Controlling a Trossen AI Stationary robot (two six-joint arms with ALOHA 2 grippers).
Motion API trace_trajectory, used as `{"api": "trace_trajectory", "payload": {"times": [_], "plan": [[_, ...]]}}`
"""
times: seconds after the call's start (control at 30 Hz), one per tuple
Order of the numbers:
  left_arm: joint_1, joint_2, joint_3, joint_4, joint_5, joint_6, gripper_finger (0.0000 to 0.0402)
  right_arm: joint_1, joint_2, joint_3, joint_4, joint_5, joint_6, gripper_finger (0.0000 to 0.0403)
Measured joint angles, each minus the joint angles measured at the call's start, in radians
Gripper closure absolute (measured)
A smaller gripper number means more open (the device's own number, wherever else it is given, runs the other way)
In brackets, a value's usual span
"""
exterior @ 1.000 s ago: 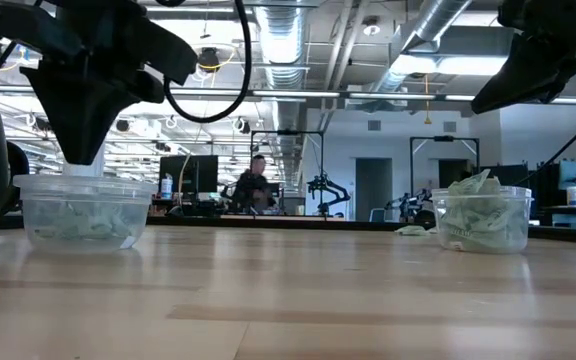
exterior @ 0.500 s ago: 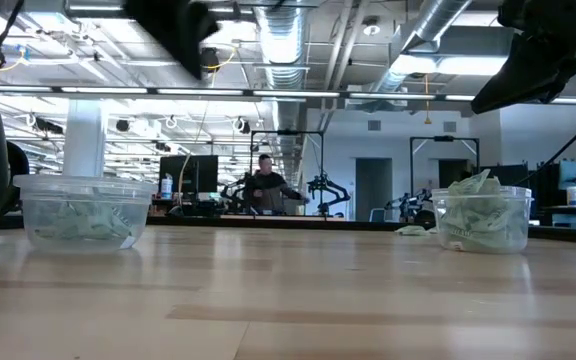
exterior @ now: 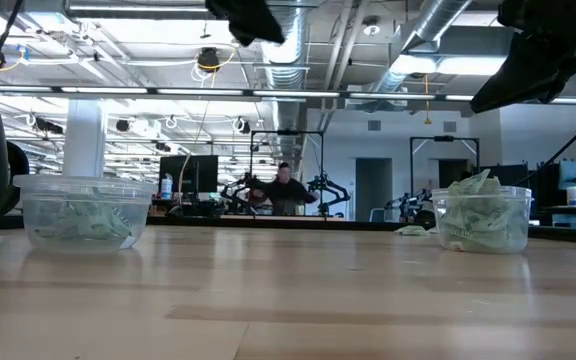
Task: Pick and place Stevia / Truvia into bins
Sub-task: Move the square transparent container to the top right of the table
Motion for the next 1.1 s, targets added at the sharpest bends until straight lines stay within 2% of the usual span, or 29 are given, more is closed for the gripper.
{"api": "trace_trajectory", "payload": {"times": [0.23,0.33,0.4,0.53,0.8,1.1], "plan": [[0.123,-0.001,-0.022,-0.048,0.143,0.025,0.0303,0.0,0.0,0.0,0.024,-0.016,0.021,0.031],[0.155,-0.001,-0.066,-0.056,0.156,0.035,0.0303,-0.004,0.0,0.0,0.06,-0.098,0.026,0.031],[0.172,-0.001,-0.095,-0.061,0.158,0.034,0.0303,-0.02,0.0,0.0,0.083,-0.194,0.011,0.031],[0.185,-0.001,-0.145,-0.052,0.16,0.033,0.0303,-0.101,0.0,0.012,0.075,-0.356,0.077,0.031],[0.187,-0.002,-0.186,-0.055,0.16,0.049,0.0303,-0.292,0.005,0.026,-0.098,-0.596,0.211,0.031],[0.2,-0.015,-0.233,-0.071,0.159,0.04,0.0303,-0.341,0.084,0.027,-0.121,-0.658,0.208,0.031]]}}
